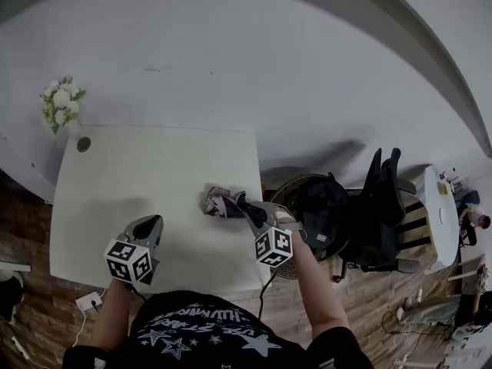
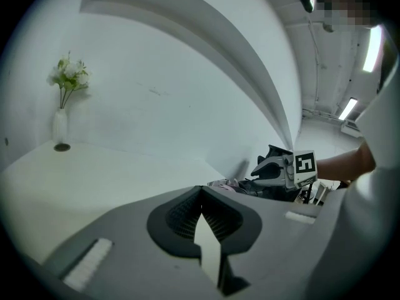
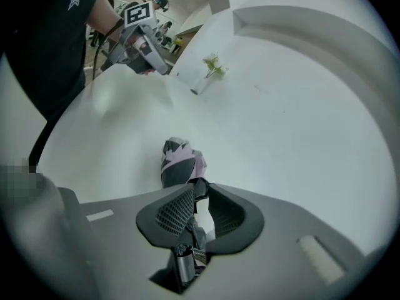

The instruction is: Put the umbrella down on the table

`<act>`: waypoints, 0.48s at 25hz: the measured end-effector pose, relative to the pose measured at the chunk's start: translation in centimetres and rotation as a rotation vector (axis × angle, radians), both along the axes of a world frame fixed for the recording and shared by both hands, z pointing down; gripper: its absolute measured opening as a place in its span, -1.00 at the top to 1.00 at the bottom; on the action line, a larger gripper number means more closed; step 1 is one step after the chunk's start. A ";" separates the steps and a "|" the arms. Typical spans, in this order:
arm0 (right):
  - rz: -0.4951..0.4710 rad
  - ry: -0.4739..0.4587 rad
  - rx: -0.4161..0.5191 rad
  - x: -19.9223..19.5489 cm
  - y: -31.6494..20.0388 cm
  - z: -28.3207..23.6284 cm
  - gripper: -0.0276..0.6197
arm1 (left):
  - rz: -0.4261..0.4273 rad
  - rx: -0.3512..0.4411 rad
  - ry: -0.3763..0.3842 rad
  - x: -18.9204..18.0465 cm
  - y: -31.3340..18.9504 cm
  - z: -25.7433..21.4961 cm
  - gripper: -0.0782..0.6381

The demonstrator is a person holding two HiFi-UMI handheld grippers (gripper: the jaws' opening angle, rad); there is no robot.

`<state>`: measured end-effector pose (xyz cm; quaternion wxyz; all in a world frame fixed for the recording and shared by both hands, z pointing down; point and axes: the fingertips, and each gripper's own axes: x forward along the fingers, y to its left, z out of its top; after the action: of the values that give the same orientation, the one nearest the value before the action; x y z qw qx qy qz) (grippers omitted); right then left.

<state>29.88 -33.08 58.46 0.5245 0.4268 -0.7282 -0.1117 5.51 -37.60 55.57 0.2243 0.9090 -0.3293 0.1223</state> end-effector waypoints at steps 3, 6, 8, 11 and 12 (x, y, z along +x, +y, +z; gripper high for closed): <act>0.024 -0.013 0.094 -1.3 1.0 -2.1 0.81 | 0.006 0.020 0.007 0.0 1.1 -1.0 0.77; 0.034 -0.046 0.155 -2.9 2.3 -3.7 0.86 | 0.016 0.044 0.008 -0.1 2.3 -1.9 0.77; 0.044 -0.100 0.164 -3.8 3.3 -4.3 0.87 | 0.020 0.058 0.008 -0.1 3.0 -2.4 0.77; 0.067 -0.178 0.170 -4.9 5.0 -4.9 0.87 | 0.026 0.070 0.007 0.0 4.4 -3.0 0.77; 0.075 -0.197 0.173 -5.2 5.6 -5.0 0.87 | 0.028 0.072 0.007 -0.1 4.9 -3.1 0.77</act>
<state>24.69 -27.51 53.41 0.4158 0.5063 -0.7472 -0.1118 5.45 -32.73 52.44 0.1907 0.9215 -0.3199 0.1101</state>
